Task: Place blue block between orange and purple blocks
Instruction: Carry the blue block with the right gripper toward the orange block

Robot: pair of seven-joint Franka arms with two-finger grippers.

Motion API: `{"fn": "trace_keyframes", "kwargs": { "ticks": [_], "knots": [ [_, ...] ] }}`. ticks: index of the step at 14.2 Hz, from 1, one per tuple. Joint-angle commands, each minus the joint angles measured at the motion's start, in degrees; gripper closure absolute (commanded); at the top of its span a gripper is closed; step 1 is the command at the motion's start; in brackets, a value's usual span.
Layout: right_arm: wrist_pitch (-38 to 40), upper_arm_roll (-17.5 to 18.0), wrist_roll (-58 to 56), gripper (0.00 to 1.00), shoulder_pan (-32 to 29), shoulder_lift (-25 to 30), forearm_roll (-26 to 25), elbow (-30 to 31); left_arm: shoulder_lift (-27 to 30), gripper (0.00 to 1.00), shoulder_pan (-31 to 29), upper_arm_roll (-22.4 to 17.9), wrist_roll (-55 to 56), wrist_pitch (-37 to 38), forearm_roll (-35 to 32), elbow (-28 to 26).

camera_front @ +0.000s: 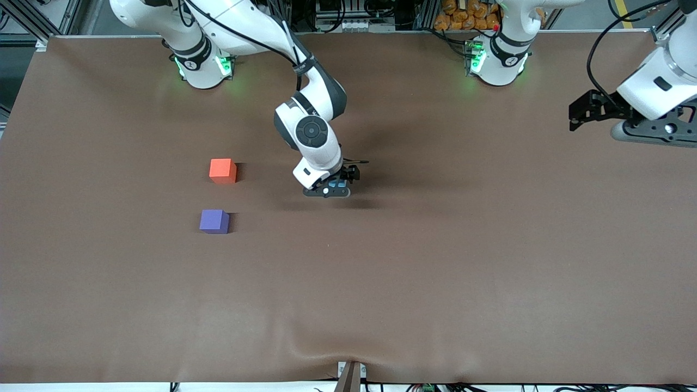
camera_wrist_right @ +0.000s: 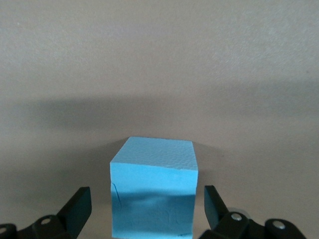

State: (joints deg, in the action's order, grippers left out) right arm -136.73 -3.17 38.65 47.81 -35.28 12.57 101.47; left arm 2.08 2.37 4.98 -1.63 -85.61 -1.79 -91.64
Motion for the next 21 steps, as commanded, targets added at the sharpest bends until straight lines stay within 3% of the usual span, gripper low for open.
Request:
{"fn": "trace_keyframes", "kwargs": {
  "ticks": [1, 4, 6, 7, 13, 17, 19, 21],
  "knots": [
    [0.06, -0.88, 1.51, 0.32, 0.97, -0.58, 0.44, -0.84, -0.23, 0.00, -0.52, 0.03, 1.10, -0.26, 1.70, 0.93],
    [-0.03, -0.88, 1.52, 0.57, 1.06, -0.66, 0.01, -0.93, 0.03, 0.00, -0.52, 0.03, 2.07, -0.17, 1.35, 1.02],
    [0.06, -0.88, 1.25, 0.90, 0.97, -0.75, -0.70, -1.10, 0.03, 0.00, -0.52, 0.12, 1.90, -0.17, 1.61, 1.11],
    [0.50, -0.88, 1.08, 1.00, 0.80, -0.49, -0.79, -1.45, 0.12, 0.00, -0.44, 0.12, 1.90, -0.26, 1.79, 1.11],
    [12.26, -3.77, 1.86, 1.00, -0.08, 4.77, -0.70, -3.83, -0.58, 0.00, -0.52, 0.56, 1.11, -0.17, 1.88, 1.46],
    [22.46, -9.38, 2.31, 1.00, -0.79, 12.15, -0.79, -3.30, -1.37, 0.00, 0.09, 0.56, 1.02, -0.26, 1.35, 1.64],
    [23.70, -12.20, 1.61, 1.00, -1.49, 15.14, -0.79, -2.86, -1.72, 0.00, 0.09, 0.56, 1.02, -0.26, 1.00, 1.64],
    [24.76, -12.65, -3.45, 1.00, -5.07, 17.86, -0.79, -0.94, -1.72, 0.00, 0.00, 0.56, 0.85, -0.26, 0.91, 1.64]
  ]
}}
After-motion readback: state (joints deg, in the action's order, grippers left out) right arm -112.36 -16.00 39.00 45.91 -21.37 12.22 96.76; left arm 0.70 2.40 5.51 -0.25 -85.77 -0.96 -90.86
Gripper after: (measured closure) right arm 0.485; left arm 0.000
